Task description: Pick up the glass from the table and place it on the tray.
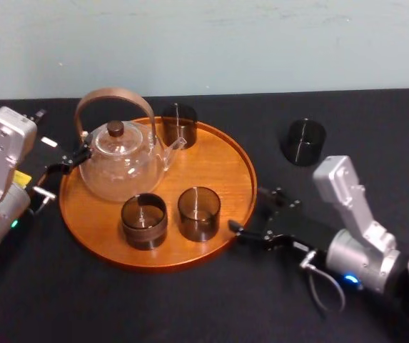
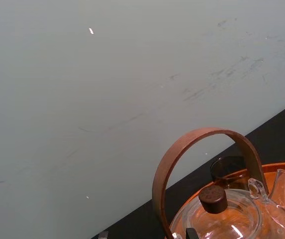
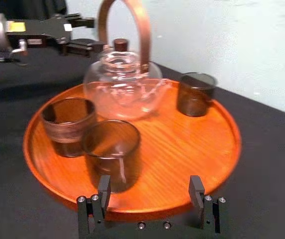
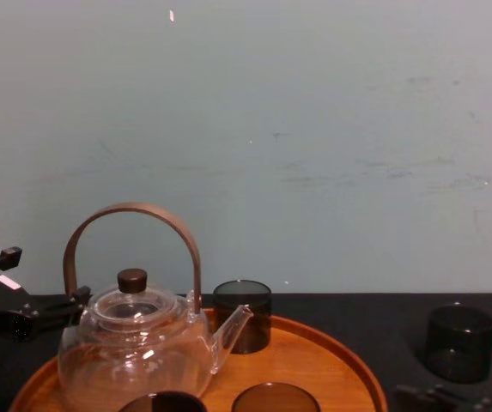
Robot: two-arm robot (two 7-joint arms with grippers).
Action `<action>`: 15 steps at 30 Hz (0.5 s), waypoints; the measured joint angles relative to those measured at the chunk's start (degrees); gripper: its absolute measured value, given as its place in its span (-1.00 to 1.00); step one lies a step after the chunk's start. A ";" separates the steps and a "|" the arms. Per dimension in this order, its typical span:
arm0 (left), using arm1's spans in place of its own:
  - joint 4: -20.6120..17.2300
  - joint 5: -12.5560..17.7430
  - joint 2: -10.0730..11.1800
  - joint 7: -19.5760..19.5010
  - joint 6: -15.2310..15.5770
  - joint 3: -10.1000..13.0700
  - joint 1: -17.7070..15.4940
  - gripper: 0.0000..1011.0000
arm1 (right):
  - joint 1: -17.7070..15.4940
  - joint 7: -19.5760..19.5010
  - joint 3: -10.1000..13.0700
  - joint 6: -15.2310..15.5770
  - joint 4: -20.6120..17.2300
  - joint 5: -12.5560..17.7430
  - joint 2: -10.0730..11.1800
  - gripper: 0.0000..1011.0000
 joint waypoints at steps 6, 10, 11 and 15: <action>0.00 0.00 0.00 0.00 0.00 0.00 0.00 1.00 | -2.67 -2.01 4.11 -0.81 -2.09 1.31 1.67 0.98; 0.00 0.00 0.00 0.00 0.00 0.00 0.00 1.00 | -3.53 -2.75 6.15 -1.14 -2.57 2.05 2.15 0.98; 0.00 0.00 0.00 0.00 0.00 0.00 0.00 1.00 | -3.75 -3.14 7.17 -1.22 -2.60 2.34 2.29 0.98; 0.00 0.00 0.00 0.00 0.00 0.00 0.00 1.00 | -3.88 -4.04 9.26 -1.24 -2.06 3.03 2.27 0.98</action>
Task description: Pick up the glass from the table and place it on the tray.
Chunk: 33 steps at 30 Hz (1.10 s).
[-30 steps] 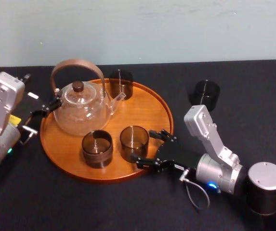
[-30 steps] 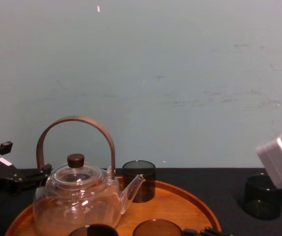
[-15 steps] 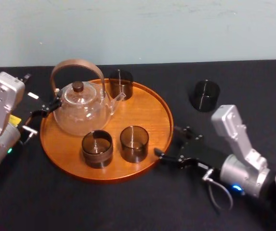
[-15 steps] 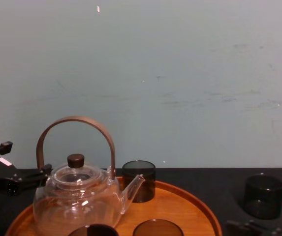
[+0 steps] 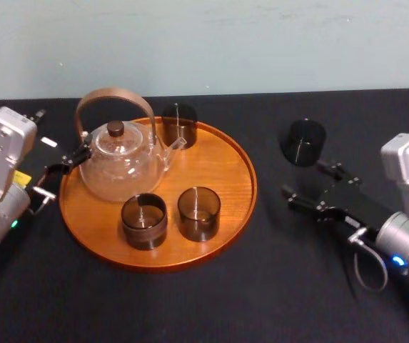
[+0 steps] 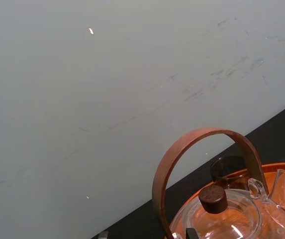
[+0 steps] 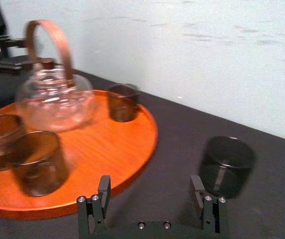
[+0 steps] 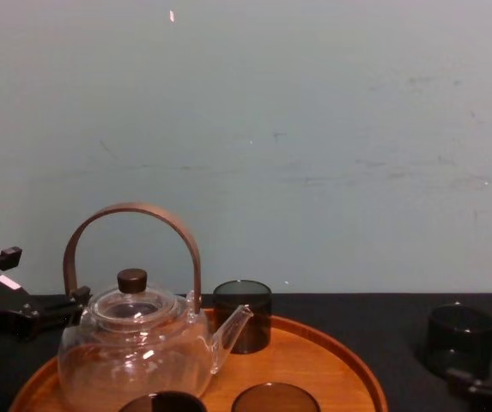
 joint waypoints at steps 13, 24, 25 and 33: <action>0.00 0.00 0.00 0.00 0.00 0.00 0.00 1.00 | 1.78 -1.44 3.97 0.18 4.46 0.86 -1.33 0.98; 0.00 0.00 0.00 0.00 0.00 0.00 0.00 1.00 | 5.80 -1.68 4.72 1.65 9.18 0.84 -2.93 0.98; 0.00 0.00 0.00 0.00 0.00 0.00 0.00 1.00 | 6.08 -1.63 4.70 1.72 9.47 0.82 -3.03 0.98; 0.00 0.00 0.00 0.00 0.00 0.00 0.00 1.00 | 9.10 -0.75 4.24 2.08 12.76 0.64 -4.00 0.98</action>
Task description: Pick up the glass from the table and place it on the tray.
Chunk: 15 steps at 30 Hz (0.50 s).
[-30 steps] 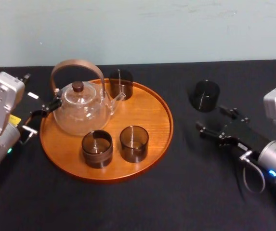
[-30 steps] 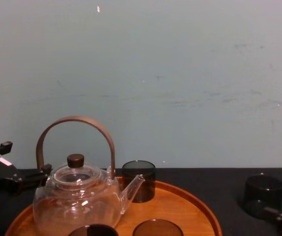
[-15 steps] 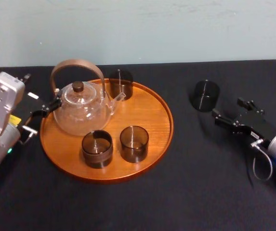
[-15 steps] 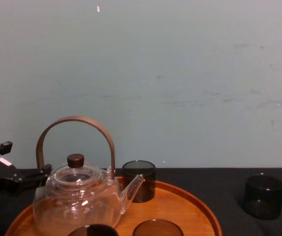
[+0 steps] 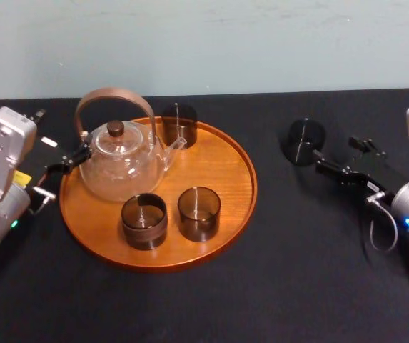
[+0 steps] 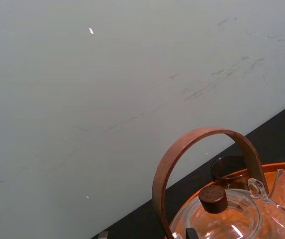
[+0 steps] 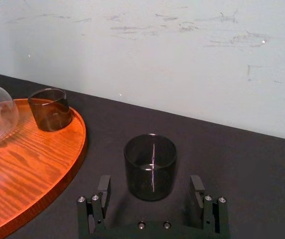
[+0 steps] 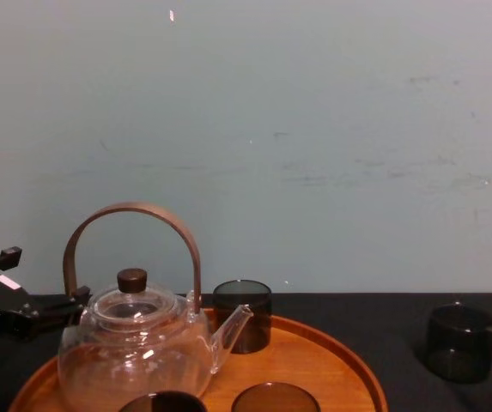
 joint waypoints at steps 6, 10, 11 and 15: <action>0.00 0.00 0.00 0.00 0.00 0.00 0.00 1.00 | 2.35 0.49 -0.90 0.21 2.39 -0.51 -0.77 0.98; 0.00 0.00 0.00 0.00 0.00 0.00 0.00 1.00 | 3.93 0.65 -1.59 0.36 4.18 -1.10 -1.32 0.98; 0.00 0.00 0.00 0.00 0.00 0.00 0.00 1.00 | 4.14 0.67 -1.67 0.39 4.47 -1.17 -1.40 0.98; 0.00 0.00 0.00 0.00 0.00 0.00 0.00 1.00 | 5.54 0.76 -2.02 0.62 6.22 -1.48 -1.88 0.98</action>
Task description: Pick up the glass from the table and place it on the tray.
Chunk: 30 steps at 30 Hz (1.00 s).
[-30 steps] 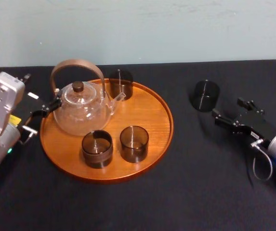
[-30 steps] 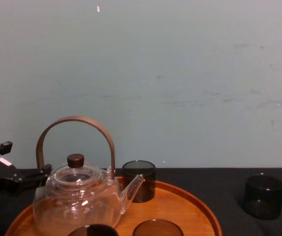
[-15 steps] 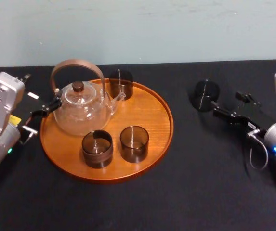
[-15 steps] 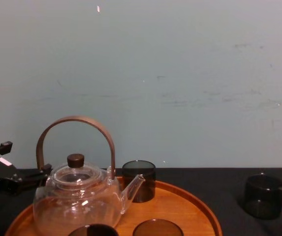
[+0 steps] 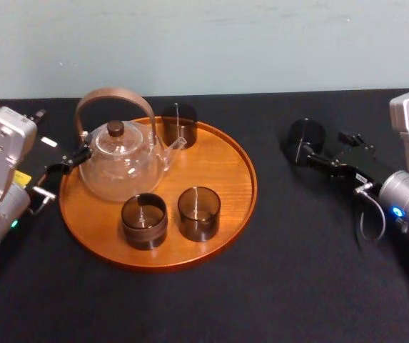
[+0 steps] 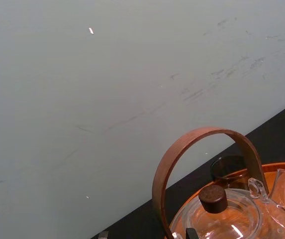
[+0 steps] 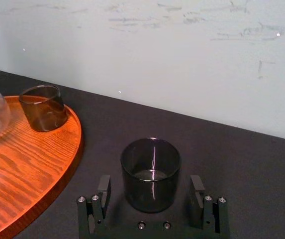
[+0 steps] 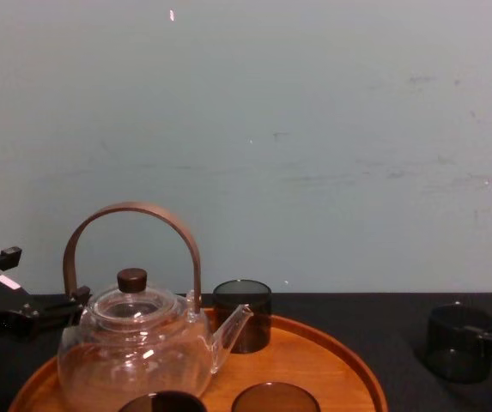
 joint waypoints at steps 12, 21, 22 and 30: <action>0.00 0.00 0.00 0.00 0.00 0.00 0.00 1.00 | 4.41 0.11 -1.35 0.96 5.62 -1.42 -1.54 0.98; 0.00 0.00 0.00 0.00 0.00 0.00 0.00 1.00 | 6.50 0.42 -1.83 1.04 8.39 -2.16 -2.42 0.98; 0.00 0.00 0.00 0.00 0.00 0.00 0.00 1.00 | 6.87 0.54 -1.93 0.93 8.98 -2.31 -2.58 0.98; 0.00 0.00 0.00 0.00 0.00 0.00 0.00 1.00 | 8.62 1.09 -2.39 0.13 11.59 -2.92 -3.49 0.98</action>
